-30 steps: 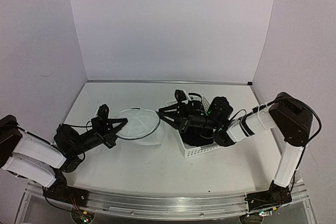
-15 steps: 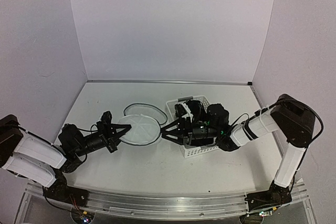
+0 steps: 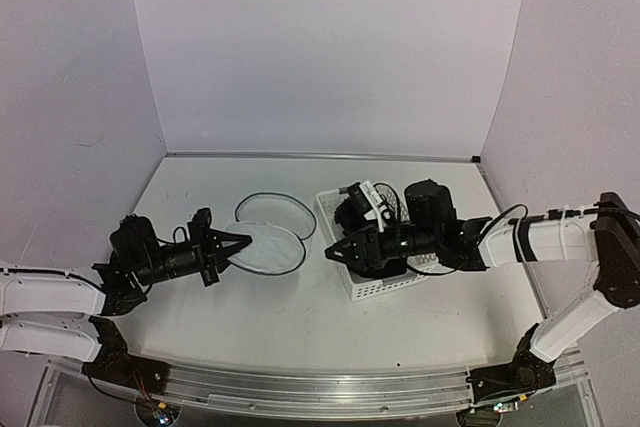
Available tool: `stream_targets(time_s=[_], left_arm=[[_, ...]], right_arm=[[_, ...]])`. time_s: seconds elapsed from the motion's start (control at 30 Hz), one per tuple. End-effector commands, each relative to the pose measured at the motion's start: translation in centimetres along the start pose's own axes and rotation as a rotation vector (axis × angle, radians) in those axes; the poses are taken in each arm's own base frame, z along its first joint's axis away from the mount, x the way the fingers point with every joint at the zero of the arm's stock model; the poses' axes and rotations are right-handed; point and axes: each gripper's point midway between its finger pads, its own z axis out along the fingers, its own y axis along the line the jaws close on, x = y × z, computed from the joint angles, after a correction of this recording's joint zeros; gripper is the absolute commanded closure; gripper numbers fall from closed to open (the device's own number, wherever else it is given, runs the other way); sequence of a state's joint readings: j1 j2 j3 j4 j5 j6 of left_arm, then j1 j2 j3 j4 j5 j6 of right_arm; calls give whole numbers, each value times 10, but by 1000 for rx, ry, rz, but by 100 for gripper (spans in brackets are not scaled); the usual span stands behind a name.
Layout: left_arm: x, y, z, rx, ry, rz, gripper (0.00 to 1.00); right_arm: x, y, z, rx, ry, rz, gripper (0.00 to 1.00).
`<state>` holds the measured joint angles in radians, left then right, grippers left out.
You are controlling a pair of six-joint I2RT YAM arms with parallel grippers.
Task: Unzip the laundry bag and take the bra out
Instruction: Pass from the left arm to the right
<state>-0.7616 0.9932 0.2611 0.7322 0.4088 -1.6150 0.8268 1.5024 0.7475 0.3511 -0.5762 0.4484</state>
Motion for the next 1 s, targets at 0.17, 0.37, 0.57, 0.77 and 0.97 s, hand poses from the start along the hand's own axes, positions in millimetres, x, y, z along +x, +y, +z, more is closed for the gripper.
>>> stream_targets(time_s=[0.17, 0.37, 0.57, 0.77, 0.97], left_arm=[[-10, 23, 13, -132, 45, -83, 100], [-9, 30, 31, -175, 119, -101, 100], [-8, 30, 32, -179, 125, -130, 100], [-9, 18, 20, -165, 75, -141, 100], [-8, 18, 5, -151, 30, -167, 100]], right_arm=[[-22, 37, -12, 86, -63, -597, 39], [-13, 62, 12, 166, -32, -899, 35], [-11, 59, 19, 310, -26, -1106, 32], [-15, 67, 8, 408, -138, -1317, 30], [-23, 78, 15, 446, -221, -1482, 28]])
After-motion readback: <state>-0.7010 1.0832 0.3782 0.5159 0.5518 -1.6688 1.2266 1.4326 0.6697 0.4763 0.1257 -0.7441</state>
